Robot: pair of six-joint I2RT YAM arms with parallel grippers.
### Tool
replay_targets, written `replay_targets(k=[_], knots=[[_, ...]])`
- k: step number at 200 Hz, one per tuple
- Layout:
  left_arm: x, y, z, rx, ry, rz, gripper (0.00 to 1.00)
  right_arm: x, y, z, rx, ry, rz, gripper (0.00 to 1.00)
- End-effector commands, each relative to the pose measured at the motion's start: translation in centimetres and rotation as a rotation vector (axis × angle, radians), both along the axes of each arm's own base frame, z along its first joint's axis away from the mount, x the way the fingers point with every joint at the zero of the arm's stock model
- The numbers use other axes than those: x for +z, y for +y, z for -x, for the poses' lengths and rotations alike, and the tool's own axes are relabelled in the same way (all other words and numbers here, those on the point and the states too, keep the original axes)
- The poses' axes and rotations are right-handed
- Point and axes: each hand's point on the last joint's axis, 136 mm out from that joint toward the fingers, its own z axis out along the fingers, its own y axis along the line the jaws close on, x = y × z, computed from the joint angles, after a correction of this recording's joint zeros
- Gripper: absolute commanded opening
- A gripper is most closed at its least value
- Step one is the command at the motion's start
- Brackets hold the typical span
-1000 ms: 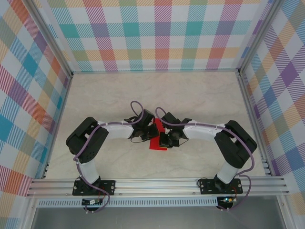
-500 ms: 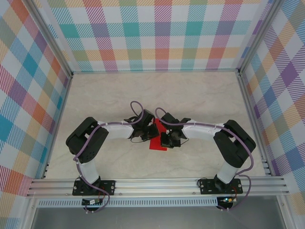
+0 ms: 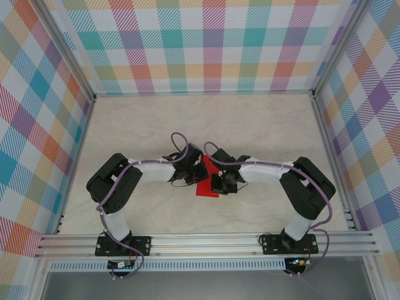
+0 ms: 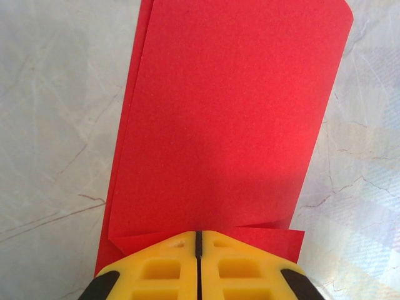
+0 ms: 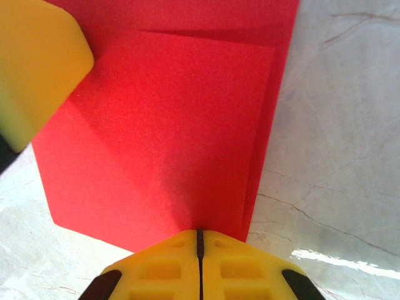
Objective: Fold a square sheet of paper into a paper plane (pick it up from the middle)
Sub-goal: Fold the triangle a second time at the center of the table.
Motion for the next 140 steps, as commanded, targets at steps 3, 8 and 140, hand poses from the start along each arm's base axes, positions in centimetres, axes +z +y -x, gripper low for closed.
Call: replay_targets(k=[3,8,140], knots=[[-6.3,4.2,3.1,0.026,0.129,-0.221,0.06,-1.9,-2.9,3.2,0.026,0.088,0.084,0.06],[-6.3,4.2,3.1,0.026,0.128,-0.221,0.06,-2.0,-3.0,3.5,0.032,0.096,0.081,0.06],[-6.3,3.6,3.0,0.026,0.131,-0.191,0.07,3.5,1.4,-1.4,0.086,-0.16,-0.124,0.06]])
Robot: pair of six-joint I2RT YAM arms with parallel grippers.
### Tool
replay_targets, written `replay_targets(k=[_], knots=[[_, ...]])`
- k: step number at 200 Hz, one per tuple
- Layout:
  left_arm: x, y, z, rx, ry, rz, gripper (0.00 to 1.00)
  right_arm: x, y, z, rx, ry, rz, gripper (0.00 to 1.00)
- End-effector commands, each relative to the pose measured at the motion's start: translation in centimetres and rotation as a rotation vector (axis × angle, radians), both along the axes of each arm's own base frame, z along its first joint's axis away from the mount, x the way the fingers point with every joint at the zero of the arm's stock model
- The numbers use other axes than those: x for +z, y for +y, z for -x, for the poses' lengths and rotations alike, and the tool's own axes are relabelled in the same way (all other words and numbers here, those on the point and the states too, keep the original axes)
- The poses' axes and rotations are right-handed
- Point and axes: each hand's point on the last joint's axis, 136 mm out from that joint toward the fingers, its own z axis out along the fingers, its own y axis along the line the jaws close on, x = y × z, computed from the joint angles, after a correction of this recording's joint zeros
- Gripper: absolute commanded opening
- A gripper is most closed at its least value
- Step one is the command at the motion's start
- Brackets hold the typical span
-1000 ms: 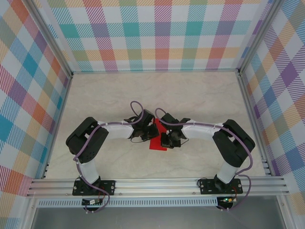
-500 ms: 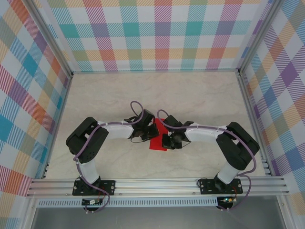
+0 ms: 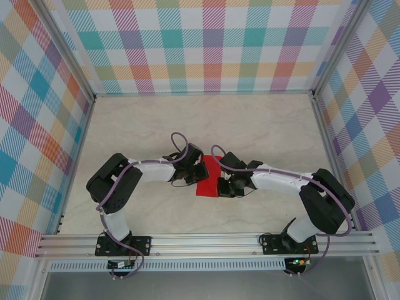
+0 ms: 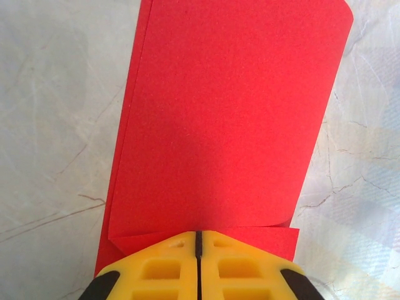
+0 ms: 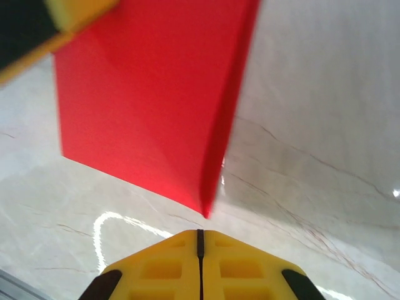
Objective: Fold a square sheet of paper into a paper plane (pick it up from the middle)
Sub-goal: Fold the triangle a second time at the center of the table.
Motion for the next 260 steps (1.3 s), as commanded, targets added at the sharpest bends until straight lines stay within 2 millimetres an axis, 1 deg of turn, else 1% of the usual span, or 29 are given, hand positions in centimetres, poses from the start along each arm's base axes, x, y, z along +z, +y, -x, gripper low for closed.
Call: replay_targets(k=[1,29,56,76,101,122,147,156,167,183,198,213,227,243,260], knots=[[-6.3,3.6,3.0,0.025,0.13,-0.192,0.06,0.9,2.5,-2.7,0.012,-0.075,-0.059,0.06],[-6.1,3.3,3.0,0.021,0.132,-0.179,0.06,-0.1,3.8,-3.7,0.007,-0.071,-0.075,0.06],[-5.9,3.0,3.0,0.013,0.132,-0.161,0.06,-1.1,3.8,-4.2,0.0,-0.066,-0.058,0.05],[-5.7,2.9,3.0,0.013,0.128,-0.155,0.06,-2.0,3.3,-4.0,-0.002,-0.048,-0.032,0.05],[-5.8,3.3,2.9,0.017,0.127,-0.173,0.06,-3.0,1.9,-2.7,0.008,-0.017,0.015,0.05],[-5.8,3.4,2.9,0.02,0.125,-0.176,0.06,-3.8,0.1,-0.5,0.027,0.032,0.048,0.05],[-5.8,3.7,2.9,0.02,0.12,-0.192,0.06,-4.3,-2.0,2.2,0.045,0.087,0.067,0.05],[-5.7,3.7,2.8,0.022,0.118,-0.19,0.06,-4.3,-2.5,2.7,0.047,0.096,0.072,0.05],[-5.7,3.6,2.8,0.019,0.119,-0.189,0.06,-4.1,-2.7,3.0,0.046,0.095,0.069,0.05],[-5.5,3.5,2.8,0.016,0.116,-0.186,0.06,-3.1,-2.3,2.5,0.042,0.065,0.036,0.05],[-5.4,3.3,2.8,0.011,0.114,-0.177,0.06,-1.6,-1.5,1.3,0.03,0.017,-0.007,0.05],[-5.3,3.0,2.7,0.005,0.111,-0.167,0.06,0.0,-0.4,0.1,0.02,-0.037,-0.072,0.05],[-5.0,2.7,2.5,-0.001,0.106,-0.155,0.06,1.1,0.6,-0.6,0.028,-0.063,-0.124,0.06],[-4.9,2.4,2.4,-0.005,0.103,-0.143,0.06,1.1,1.1,-1.2,0.035,-0.066,-0.131,0.05],[-4.7,2.1,2.3,-0.012,0.101,-0.132,0.06,0.0,0.9,-1.6,0.021,-0.046,-0.113,0.05]])
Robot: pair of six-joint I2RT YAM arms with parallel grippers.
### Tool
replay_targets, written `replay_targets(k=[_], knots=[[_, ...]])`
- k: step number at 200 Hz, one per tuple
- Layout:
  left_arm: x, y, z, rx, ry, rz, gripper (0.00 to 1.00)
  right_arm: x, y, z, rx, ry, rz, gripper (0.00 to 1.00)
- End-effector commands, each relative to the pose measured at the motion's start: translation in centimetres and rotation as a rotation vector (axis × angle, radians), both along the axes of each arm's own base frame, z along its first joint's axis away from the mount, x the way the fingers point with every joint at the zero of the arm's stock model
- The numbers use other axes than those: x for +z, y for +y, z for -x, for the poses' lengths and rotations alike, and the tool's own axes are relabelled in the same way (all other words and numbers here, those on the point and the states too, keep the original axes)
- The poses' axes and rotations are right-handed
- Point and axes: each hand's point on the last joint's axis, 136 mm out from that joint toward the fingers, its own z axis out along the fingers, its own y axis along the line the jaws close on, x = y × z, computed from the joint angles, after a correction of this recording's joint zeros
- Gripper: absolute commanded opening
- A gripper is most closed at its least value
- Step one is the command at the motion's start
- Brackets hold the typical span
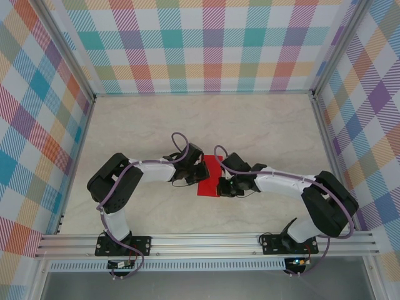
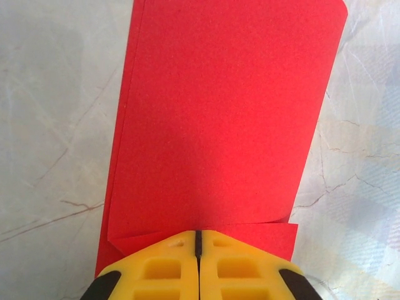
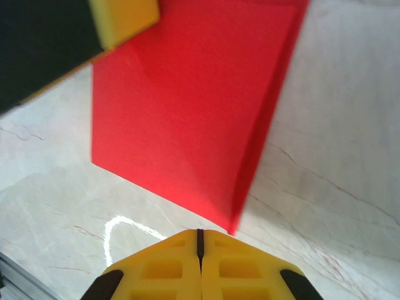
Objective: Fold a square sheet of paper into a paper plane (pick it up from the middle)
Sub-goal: Fold the triangle a second time at the center of the table.
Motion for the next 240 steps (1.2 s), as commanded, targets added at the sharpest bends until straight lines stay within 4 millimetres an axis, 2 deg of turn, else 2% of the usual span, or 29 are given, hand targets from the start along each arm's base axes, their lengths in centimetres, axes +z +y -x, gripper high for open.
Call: replay_targets(k=[1,29,66,82,102,113,128,155,240], knots=[[-4.8,2.6,2.3,-0.001,0.105,-0.15,0.06,-0.1,0.8,-1.1,0.007,-0.003,-0.026,0.05],[-4.4,2.4,2.2,-0.009,0.095,-0.138,0.06,-1.7,0.4,-1.2,-0.005,0.026,-0.004,0.05],[-3.2,2.6,2.0,-0.036,0.049,-0.167,0.06,-3.4,-0.8,-0.2,-0.021,0.085,0.044,0.05],[-1.8,1.9,1.7,-0.057,0.007,-0.118,0.07,-3.8,-1.2,0.2,-0.028,0.104,0.054,0.04],[1.1,-0.1,1.5,-0.099,-0.064,0.019,0.1,-4.1,-1.4,0.5,-0.035,0.122,0.058,0.04],[2.6,-1.1,1.8,-0.128,-0.093,0.085,0.12,-4.1,-1.5,0.5,-0.037,0.13,0.062,0.05],[3.5,-2.2,2.9,-0.173,-0.115,0.133,0.14,-4.1,-1.4,0.6,-0.039,0.138,0.06,0.04],[3.2,-2.7,4.4,-0.204,-0.119,0.116,0.15,-4.2,-1.3,0.8,-0.032,0.152,0.058,0.04],[-0.4,-3.1,5.1,-0.178,-0.047,0.063,0.1,-4.9,-1.6,1.1,-0.03,0.177,0.084,0.04]])
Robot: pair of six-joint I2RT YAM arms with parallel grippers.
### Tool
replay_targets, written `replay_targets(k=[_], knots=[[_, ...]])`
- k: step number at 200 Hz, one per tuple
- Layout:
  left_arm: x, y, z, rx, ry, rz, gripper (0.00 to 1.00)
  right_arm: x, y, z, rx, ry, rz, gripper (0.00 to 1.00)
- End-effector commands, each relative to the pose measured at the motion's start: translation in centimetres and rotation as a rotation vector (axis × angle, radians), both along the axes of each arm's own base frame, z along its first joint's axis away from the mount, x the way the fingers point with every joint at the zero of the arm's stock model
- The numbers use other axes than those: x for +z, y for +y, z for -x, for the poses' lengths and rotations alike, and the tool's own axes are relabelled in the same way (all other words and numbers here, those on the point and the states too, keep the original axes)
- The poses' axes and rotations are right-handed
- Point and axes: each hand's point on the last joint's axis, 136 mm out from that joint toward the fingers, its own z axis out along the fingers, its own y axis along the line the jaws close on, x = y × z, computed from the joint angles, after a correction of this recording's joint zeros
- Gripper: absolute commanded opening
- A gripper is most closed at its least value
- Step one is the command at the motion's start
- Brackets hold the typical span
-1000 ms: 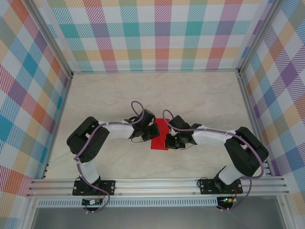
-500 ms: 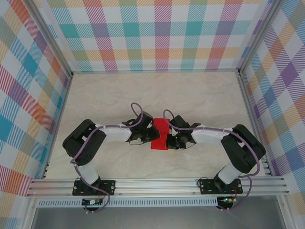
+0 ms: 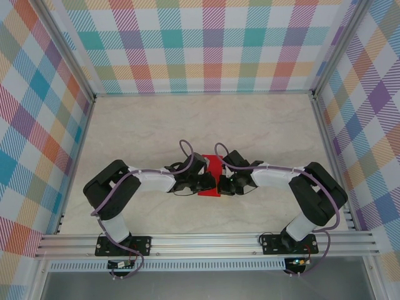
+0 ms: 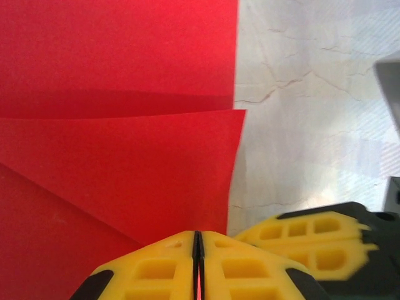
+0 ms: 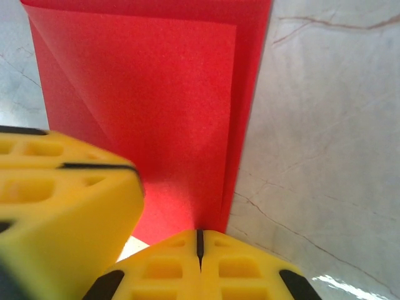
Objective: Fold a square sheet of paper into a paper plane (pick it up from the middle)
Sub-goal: Fold the triangle a second time at the center of the table.
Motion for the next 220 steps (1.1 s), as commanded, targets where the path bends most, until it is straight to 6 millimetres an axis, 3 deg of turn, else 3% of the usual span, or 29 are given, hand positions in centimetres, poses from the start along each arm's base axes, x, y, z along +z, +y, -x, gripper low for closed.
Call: replay_targets(k=[1,42,117,220], knots=[[-1.3,-0.2,0.4,0.001,0.017,-0.017,0.1,-2.5,-1.4,1.9,0.005,0.089,0.085,0.04],[-2.4,1.1,-0.1,0.037,0.007,-0.1,0.09,-3.3,-2.3,2.4,0.0,0.115,0.138,0.04],[-1.5,4.6,-4.1,0.171,-0.073,-0.126,0.09,-6.4,-5.2,4.5,0.004,0.227,0.297,0.03],[-2.5,7.1,-6.9,0.203,-0.052,-0.147,0.09,-7.5,-7.1,5.2,0.01,0.245,0.399,0.03]])
